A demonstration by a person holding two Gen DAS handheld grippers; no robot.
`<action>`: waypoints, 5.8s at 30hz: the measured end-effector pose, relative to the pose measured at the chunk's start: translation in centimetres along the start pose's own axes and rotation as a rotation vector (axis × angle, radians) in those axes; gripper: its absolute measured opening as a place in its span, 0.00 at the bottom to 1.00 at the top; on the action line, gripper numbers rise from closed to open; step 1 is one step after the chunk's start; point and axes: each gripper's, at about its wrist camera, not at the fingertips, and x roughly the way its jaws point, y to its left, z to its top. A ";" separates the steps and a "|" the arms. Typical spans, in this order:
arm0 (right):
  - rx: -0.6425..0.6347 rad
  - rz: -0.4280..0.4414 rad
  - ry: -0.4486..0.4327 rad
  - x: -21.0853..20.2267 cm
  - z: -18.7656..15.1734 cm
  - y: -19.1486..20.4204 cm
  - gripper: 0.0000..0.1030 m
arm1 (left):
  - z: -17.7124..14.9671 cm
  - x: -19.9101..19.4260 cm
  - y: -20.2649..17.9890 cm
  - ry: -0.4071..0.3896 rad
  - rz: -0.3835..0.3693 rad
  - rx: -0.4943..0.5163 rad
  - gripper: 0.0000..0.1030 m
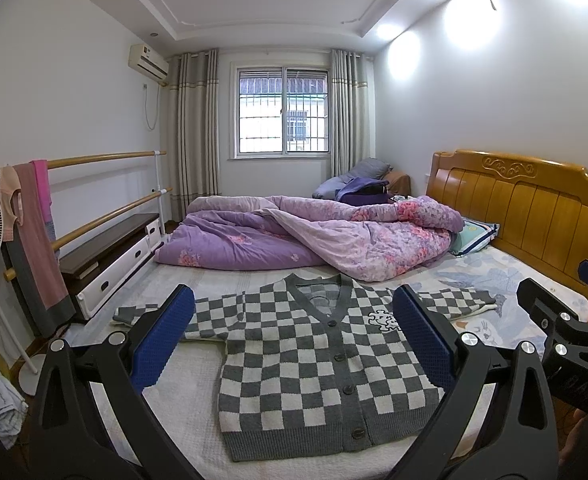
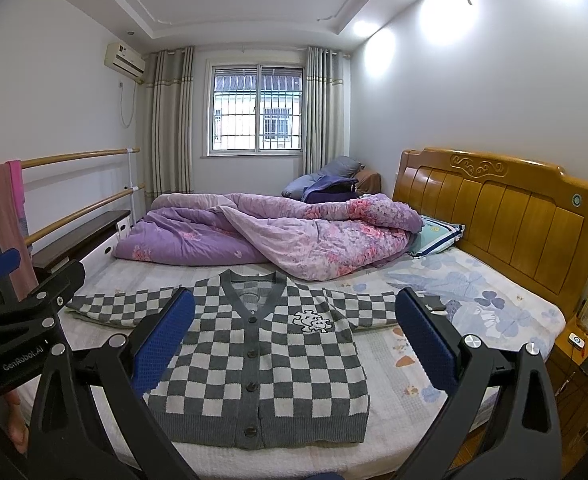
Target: Fold large clothes
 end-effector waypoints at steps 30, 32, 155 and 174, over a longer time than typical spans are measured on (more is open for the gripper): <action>-0.004 -0.001 -0.001 -0.5 0.2 0.3 0.93 | 0.2 -0.3 0.3 0.001 0.000 0.000 0.96; -0.004 -0.002 -0.002 -0.4 0.1 0.5 0.93 | 0.2 -0.3 0.3 0.001 0.001 0.001 0.96; 0.068 0.450 0.910 60.1 -13.3 33.7 0.00 | -16.1 49.6 53.2 0.768 0.444 -0.676 0.94; 0.077 0.466 0.999 62.2 -16.9 35.8 0.03 | -22.8 51.5 61.0 0.821 0.420 -1.059 0.28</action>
